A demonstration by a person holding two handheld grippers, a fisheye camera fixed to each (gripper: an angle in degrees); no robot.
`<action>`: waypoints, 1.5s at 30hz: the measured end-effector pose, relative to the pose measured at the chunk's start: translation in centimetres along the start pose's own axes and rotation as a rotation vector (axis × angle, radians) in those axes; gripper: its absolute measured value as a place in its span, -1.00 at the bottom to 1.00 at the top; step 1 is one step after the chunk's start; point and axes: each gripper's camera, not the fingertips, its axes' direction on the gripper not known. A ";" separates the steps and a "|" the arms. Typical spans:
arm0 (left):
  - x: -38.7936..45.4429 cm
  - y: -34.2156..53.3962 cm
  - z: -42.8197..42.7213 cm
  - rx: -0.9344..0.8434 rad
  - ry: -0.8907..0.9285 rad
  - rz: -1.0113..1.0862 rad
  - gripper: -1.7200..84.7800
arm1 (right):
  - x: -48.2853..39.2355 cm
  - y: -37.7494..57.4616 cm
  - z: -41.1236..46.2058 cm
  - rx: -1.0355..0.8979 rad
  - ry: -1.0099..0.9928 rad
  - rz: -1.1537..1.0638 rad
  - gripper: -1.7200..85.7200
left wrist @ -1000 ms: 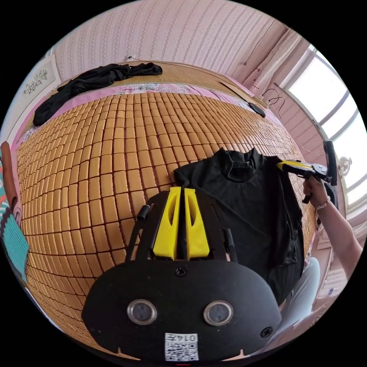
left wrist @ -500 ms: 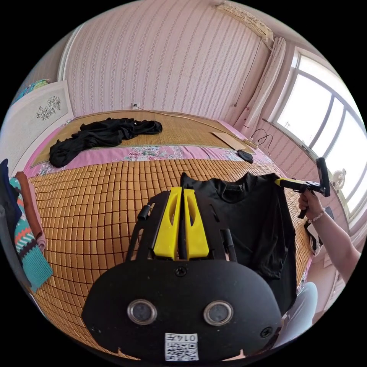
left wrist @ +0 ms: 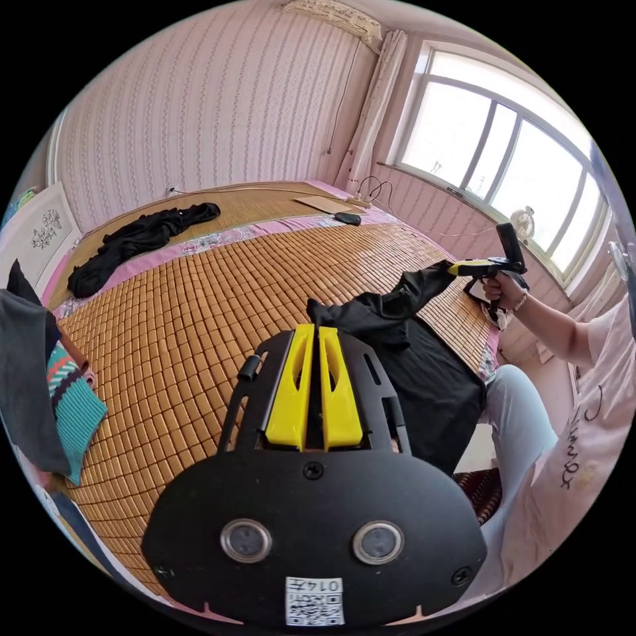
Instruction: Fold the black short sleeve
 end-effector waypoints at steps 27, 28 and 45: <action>12.2 16.3 0.1 -0.271 0.027 -0.098 -0.98 | -8.3 18.4 4.2 -0.372 0.113 0.018 -0.95; 12.3 16.3 0.6 -0.314 0.006 -0.109 -0.98 | -8.2 18.3 4.5 -0.400 0.138 0.034 -0.95; 17.1 10.5 8.3 -0.539 0.027 0.076 -0.88 | -11.7 12.2 14.5 -0.540 0.020 -0.075 -0.92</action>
